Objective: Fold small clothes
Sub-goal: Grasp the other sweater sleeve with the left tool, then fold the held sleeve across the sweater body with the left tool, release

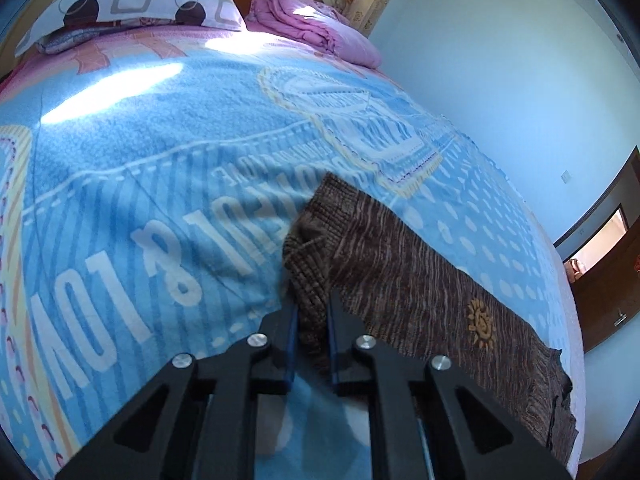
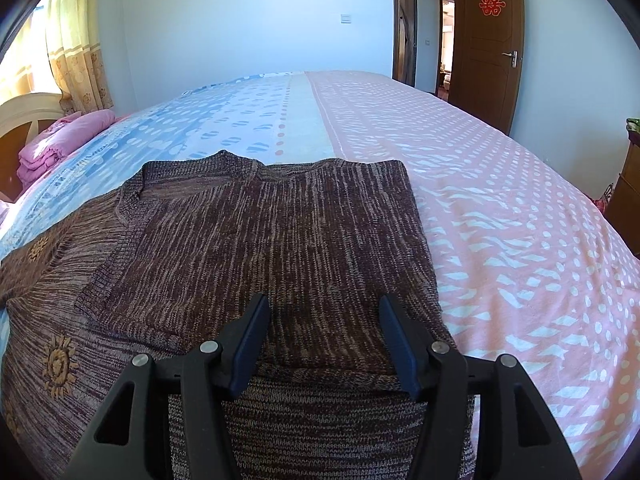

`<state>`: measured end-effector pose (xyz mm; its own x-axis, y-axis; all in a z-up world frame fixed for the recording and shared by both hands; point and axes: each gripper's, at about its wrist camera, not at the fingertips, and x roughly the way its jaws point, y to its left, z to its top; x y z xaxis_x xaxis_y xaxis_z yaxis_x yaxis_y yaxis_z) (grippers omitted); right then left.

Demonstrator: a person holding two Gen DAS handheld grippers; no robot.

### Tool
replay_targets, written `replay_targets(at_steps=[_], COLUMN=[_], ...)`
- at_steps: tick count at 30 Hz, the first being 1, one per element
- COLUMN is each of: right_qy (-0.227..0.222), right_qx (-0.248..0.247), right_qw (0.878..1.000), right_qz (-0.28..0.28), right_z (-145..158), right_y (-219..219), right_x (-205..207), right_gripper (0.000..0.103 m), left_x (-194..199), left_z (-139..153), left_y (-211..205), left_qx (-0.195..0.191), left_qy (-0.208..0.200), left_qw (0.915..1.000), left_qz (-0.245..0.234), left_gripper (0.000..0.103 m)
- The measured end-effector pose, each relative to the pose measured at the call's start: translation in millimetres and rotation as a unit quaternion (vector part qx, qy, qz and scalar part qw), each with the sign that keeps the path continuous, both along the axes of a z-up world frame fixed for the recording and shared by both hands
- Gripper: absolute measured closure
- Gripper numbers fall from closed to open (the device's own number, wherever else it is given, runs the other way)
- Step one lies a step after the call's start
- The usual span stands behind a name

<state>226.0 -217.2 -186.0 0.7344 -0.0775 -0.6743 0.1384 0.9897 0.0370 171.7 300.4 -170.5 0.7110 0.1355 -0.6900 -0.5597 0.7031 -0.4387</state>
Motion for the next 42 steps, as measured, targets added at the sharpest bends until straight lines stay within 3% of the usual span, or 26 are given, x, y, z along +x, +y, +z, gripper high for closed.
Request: replay_targets(at_steps=[6, 10, 12, 15, 17, 21, 26, 32, 35, 38, 42], right_qy=[0.0, -0.001, -0.001, -0.001, -0.001, -0.001, 0.002, 0.004, -0.008, -0.027, -0.029], right_qx=[0.001, 0.003, 0.003, 0.002, 0.003, 0.002, -0.001, -0.012, -0.027, 0.018, 0.087], right_qw=[1.0, 1.0, 1.0, 1.0, 1.0, 1.0, 1.0, 1.0, 1.0, 0.999, 0.988], right_qz=[0.0, 0.001, 0.001, 0.001, 0.001, 0.001, 0.002, 0.003, -0.008, 0.018, 0.123], right_z=[0, 0, 0, 0, 0, 0, -1, 1, 7, 27, 61], right_y=[-1, -1, 0, 0, -1, 0, 0, 3, 6, 13, 49], right_x=[-1, -1, -1, -1, -1, -1, 0, 0, -4, -7, 15], right_gripper=[0.044, 0.044, 0.044, 0.044, 0.044, 0.044, 0.042, 0.04, 0.04, 0.04, 0.039], left_x=[21, 35, 36, 32, 28, 30, 36, 32, 31, 30, 32], left_z=[21, 61, 81, 96, 92, 53, 7, 9, 4, -1, -7], left_y=[-16, -69, -114, -185, -228, -288, -303, -292, -279, -265, -255], left_qx=[0.035, 0.126, 0.164, 0.196, 0.201, 0.198, 0.168, 0.121, 0.08, 0.031, -0.019], left_qy=[0.011, -0.021, -0.049, -0.084, -0.09, -0.052, 0.006, -0.022, -0.04, -0.057, -0.072], left_qw=[0.999, 0.9869, 0.9734, 0.9468, 0.9306, 0.9105, 0.9118, 0.92, 0.9264, 0.9332, 0.9357], left_qz=[-0.026, -0.099, -0.153, -0.241, -0.292, -0.359, -0.375, -0.372, -0.366, -0.353, -0.345], left_gripper=[0.092, 0.093, 0.093, 0.093, 0.093, 0.093, 0.093, 0.093, 0.093, 0.092, 0.092])
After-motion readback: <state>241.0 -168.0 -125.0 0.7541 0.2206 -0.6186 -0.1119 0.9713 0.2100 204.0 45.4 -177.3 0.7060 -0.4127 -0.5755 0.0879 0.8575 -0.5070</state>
